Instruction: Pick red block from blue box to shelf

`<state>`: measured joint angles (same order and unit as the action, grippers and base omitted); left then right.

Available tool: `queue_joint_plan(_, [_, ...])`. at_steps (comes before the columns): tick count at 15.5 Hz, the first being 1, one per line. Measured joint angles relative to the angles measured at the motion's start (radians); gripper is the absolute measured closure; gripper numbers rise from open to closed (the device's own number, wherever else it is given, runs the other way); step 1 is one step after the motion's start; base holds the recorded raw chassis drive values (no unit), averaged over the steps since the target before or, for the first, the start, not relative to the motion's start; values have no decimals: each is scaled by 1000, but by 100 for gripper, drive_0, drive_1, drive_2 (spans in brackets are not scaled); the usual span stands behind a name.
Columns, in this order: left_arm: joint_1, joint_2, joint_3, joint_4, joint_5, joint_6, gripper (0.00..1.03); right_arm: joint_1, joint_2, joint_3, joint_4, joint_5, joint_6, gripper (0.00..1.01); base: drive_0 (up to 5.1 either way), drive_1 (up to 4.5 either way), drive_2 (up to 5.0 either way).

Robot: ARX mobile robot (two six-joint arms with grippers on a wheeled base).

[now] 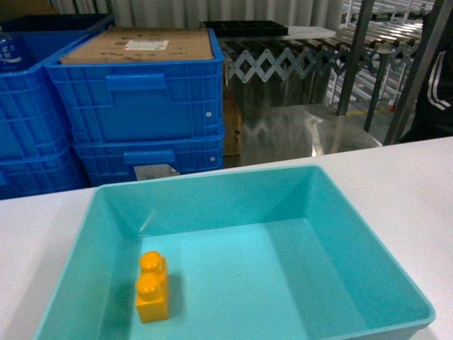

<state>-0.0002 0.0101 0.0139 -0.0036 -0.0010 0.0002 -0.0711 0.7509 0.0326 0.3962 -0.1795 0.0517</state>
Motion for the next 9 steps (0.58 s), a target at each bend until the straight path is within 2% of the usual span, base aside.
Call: queue_joint_plan(9, [0,0,0,0,0,0,5,0,0,0,0,0,0,75,0,0,0])
